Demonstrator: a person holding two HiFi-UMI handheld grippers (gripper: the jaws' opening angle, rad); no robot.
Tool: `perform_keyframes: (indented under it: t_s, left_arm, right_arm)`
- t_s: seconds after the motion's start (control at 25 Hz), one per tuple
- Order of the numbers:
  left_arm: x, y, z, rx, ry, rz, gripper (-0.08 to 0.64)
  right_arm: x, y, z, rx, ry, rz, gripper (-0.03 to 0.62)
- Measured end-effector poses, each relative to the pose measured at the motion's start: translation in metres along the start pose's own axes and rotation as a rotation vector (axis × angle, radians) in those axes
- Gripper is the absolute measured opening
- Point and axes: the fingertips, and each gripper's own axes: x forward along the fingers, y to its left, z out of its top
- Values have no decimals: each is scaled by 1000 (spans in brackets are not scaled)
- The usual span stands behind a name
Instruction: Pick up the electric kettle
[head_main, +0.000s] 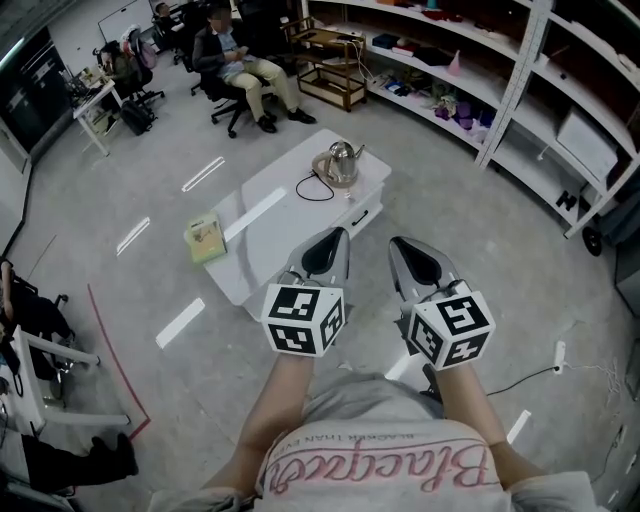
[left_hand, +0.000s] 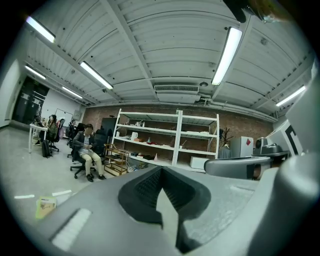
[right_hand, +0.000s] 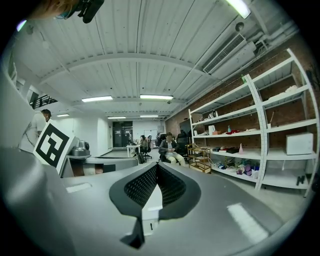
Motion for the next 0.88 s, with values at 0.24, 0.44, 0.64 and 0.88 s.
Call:
perform_keyframes:
  t_s: [0.24, 0.44, 0.64, 0.88]
  left_arm:
    - [28, 26, 3, -8, -6, -1, 4]
    - [46, 42, 0, -24, 5, 12, 4]
    - [72, 58, -5, -35, 17, 40, 4]
    - [121, 79, -9, -48, 45, 84, 4]
  right_arm:
    - [34, -16, 5, -5, -3, -6, 23]
    - [56, -24, 4, -7, 16, 10, 23]
    - [83, -44, -1, 4, 35, 25, 23]
    - [126, -84, -2, 26, 59, 61, 23]
